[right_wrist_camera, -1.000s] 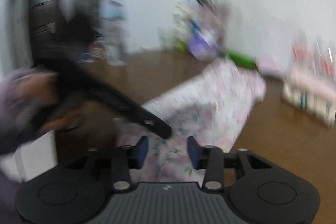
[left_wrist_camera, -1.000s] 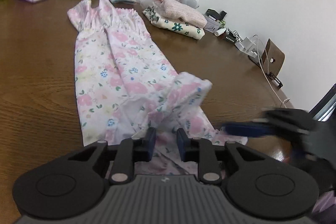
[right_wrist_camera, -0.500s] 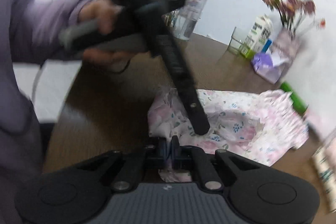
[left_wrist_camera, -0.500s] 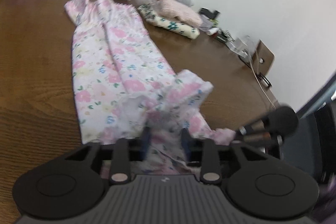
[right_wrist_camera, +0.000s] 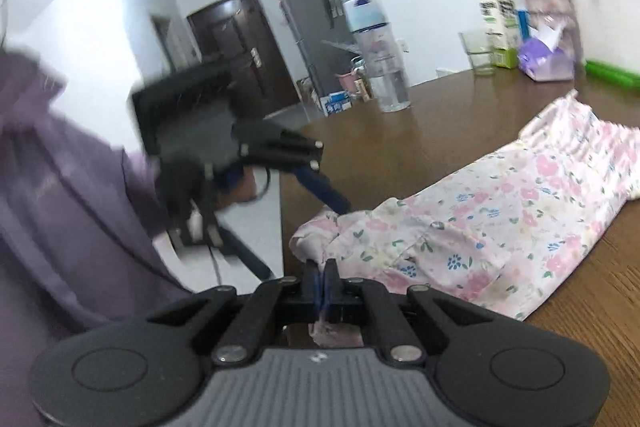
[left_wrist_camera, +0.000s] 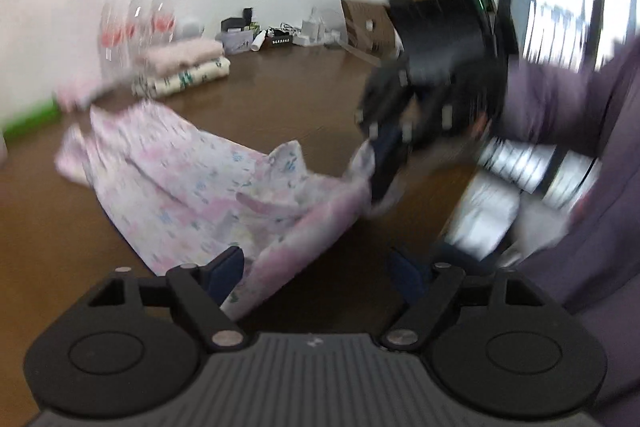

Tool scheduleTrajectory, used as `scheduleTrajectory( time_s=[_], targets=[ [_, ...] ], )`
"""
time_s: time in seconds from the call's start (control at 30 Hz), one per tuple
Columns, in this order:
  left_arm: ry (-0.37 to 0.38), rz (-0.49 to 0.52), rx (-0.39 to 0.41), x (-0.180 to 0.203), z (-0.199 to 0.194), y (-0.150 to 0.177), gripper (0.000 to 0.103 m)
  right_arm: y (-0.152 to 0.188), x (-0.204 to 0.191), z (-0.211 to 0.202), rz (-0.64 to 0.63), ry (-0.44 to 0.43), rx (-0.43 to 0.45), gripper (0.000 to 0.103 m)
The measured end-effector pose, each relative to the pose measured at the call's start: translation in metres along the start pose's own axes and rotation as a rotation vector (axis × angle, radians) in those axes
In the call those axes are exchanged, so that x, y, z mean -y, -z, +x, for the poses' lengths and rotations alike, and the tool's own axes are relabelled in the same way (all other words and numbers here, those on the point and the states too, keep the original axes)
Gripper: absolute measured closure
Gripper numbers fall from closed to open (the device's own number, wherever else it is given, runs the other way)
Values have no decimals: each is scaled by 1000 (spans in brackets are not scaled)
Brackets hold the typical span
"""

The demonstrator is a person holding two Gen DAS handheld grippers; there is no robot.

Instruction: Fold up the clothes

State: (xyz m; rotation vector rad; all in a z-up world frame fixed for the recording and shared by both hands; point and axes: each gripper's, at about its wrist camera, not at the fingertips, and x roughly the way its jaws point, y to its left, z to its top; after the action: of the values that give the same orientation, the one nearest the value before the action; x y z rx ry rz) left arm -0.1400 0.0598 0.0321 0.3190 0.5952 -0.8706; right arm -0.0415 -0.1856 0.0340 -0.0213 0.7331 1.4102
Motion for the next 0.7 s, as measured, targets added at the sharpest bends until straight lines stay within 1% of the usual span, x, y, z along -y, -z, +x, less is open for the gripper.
scheduleTrajectory(
  time_s=[0.03, 0.07, 0.1, 0.13, 0.17, 0.2, 0.23, 0.27, 0.3, 0.33, 0.4, 0.43, 0.47, 0.53, 0.57, 0.6, 0.63, 0.67, 0.7],
  targets=[
    [13, -14, -17, -7, 5, -1, 41, -1, -1, -1, 1, 13, -3, 102],
    [28, -38, -38, -14, 10, -1, 63, -2, -2, -2, 1, 26, -5, 102],
    [42, -62, -59, -22, 14, -2, 83, -5, -6, 0, -17, 55, -2, 101],
    [54, -75, -74, -29, 17, -2, 87, -8, -10, 2, -35, 84, 1, 99],
    [61, -77, -81, -34, 19, -1, 88, -11, -14, 4, -54, 113, 5, 94],
    [80, -96, -86, -40, 20, 0, 89, -8, -23, 4, -94, 152, 6, 92],
    [103, -123, -89, -45, 21, 0, 89, -6, -32, 3, -135, 190, 7, 73],
    [116, -138, -90, -48, 21, 0, 90, 1, -42, 2, -176, 222, 21, 45],
    [129, -153, -91, -51, 22, 0, 90, 7, -51, 0, -217, 254, 36, 35],
    [141, -169, -93, -54, 22, 0, 90, 14, -62, -2, -272, 277, 59, 29],
    [167, -200, -96, -59, 24, -1, 90, 24, -75, 3, -353, 342, 43, 27],
    [180, -215, -97, -62, 24, -1, 90, 30, -82, 13, -412, 409, 9, 26],
    [192, -230, -98, -65, 25, -1, 90, 39, -89, 22, -506, 459, -21, 26],
    [218, -261, -101, -70, 26, -2, 90, 57, -101, 48, -747, 593, -80, 27],
    [231, -277, -102, -73, 27, -2, 90, 64, -101, 57, -835, 630, -78, 29],
    [245, -282, -109, -75, 27, -3, 90, 70, -100, 66, -919, 665, -77, 35],
    [260, -278, -120, -74, 28, -4, 90, 63, -93, 67, -855, 606, -103, 67],
    [275, -273, -134, -74, 29, -5, 90, 56, -86, 69, -791, 547, -128, 94],
    [295, -266, -153, -73, 28, -7, 90, 50, -78, 70, -725, 488, -153, 94]
  ],
)
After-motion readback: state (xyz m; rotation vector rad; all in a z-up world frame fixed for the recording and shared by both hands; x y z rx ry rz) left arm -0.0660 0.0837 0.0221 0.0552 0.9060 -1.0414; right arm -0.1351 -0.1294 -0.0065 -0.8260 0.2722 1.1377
